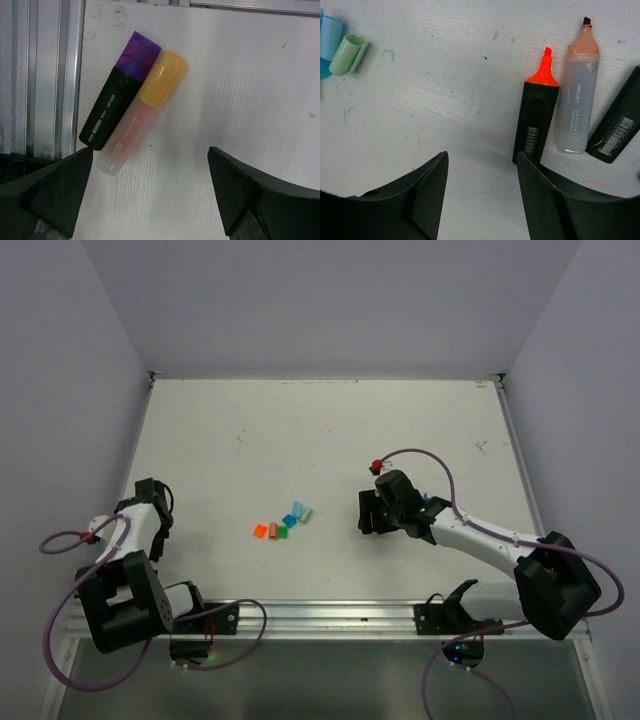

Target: Open the pen caps

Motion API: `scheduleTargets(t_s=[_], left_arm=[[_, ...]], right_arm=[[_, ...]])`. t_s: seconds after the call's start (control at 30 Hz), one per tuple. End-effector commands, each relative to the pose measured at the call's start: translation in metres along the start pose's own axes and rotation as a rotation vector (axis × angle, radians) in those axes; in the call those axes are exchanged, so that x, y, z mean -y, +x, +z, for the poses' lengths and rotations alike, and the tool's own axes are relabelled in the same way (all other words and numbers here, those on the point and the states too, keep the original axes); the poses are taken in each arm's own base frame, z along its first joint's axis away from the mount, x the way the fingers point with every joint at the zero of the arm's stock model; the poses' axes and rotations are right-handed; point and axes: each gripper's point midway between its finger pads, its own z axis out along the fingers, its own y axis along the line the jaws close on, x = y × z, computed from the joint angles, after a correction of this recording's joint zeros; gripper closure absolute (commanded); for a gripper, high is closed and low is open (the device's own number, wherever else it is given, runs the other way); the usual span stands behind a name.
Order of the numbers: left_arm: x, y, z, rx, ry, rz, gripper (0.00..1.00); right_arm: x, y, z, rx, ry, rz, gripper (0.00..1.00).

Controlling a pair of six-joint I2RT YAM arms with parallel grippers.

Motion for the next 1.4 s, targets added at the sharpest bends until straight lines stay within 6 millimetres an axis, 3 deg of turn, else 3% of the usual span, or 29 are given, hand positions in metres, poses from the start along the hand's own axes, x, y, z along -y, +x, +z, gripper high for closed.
scheduleTargets(t_s=[0.0, 0.47, 1.37], left_arm=[[-0.002, -0.009, 0.007, 0.059, -0.018, -0.047, 0.0], [0.01, 0.001, 0.023, 0.037, -0.016, -0.019, 0.02], [0.038, 0.005, 0.025, -0.009, 0.033, 0.072, 0.07]], right_arm=[[-0.008, -0.014, -0.01, 0.059, -0.041, -0.014, 0.39], [-0.009, -0.02, -0.022, 0.083, -0.05, -0.029, 0.39], [-0.01, -0.024, -0.025, 0.092, -0.053, -0.031, 0.39]])
